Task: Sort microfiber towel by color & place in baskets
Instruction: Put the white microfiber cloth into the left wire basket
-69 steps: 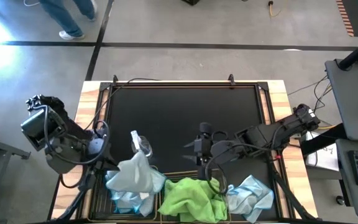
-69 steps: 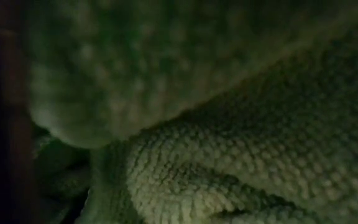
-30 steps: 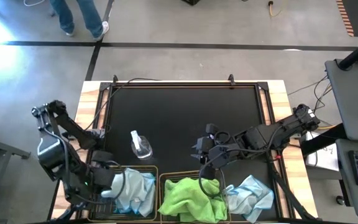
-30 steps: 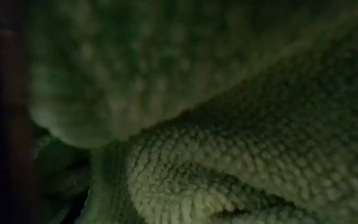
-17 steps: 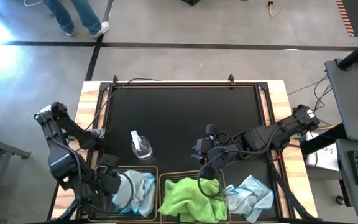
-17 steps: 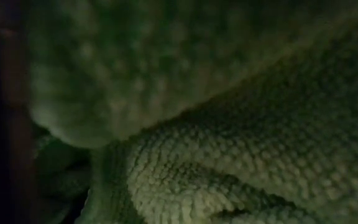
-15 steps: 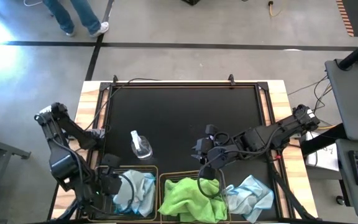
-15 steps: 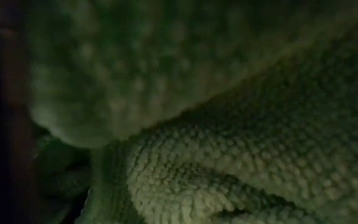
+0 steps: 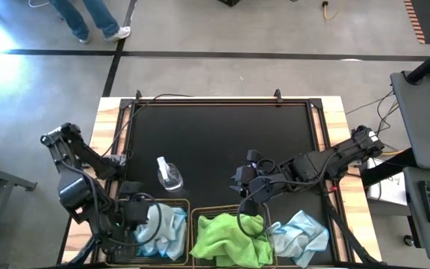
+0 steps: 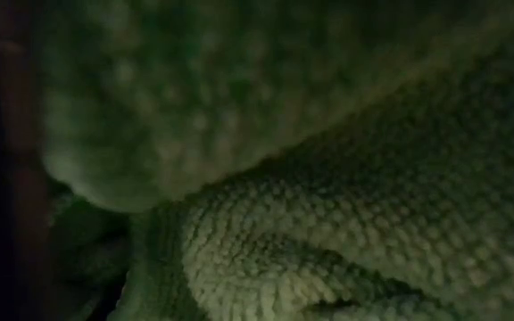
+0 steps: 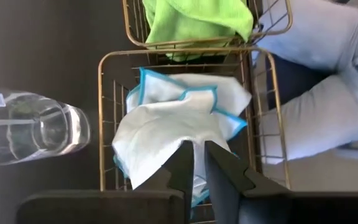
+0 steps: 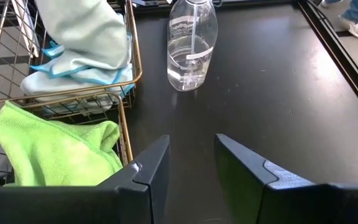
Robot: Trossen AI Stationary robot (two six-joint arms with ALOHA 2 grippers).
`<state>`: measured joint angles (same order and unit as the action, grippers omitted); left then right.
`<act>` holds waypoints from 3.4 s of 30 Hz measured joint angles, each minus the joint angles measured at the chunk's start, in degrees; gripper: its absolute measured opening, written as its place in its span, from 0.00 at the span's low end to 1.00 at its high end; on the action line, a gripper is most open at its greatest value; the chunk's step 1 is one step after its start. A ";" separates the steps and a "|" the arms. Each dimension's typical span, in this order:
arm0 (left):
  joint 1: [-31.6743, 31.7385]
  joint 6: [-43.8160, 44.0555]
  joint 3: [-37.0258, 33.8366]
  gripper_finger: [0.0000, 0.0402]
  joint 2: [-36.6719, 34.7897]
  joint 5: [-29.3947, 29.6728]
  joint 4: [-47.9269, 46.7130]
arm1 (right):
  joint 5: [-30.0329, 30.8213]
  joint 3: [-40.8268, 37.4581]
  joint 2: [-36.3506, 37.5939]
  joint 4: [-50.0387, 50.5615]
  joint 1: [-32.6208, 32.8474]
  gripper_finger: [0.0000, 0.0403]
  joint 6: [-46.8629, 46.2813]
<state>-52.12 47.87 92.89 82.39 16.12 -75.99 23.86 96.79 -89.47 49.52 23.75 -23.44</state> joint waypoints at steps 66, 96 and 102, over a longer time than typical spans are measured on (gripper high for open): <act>0.46 -27.71 11.35 0.28 -0.31 7.50 -2.01 | -13.70 -7.27 1.65 28.65 25.33 0.17 -68.99; 0.48 -28.12 11.35 0.28 -0.39 7.45 -5.01 | -18.36 -13.84 -5.42 12.71 26.23 0.31 -53.43; 0.48 -27.31 11.35 0.28 -0.39 7.43 -5.05 | -19.54 -14.03 -5.42 18.20 26.23 0.35 -50.12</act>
<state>-51.64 20.56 104.25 82.00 23.55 -81.03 4.32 82.76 -94.89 67.72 49.98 -73.57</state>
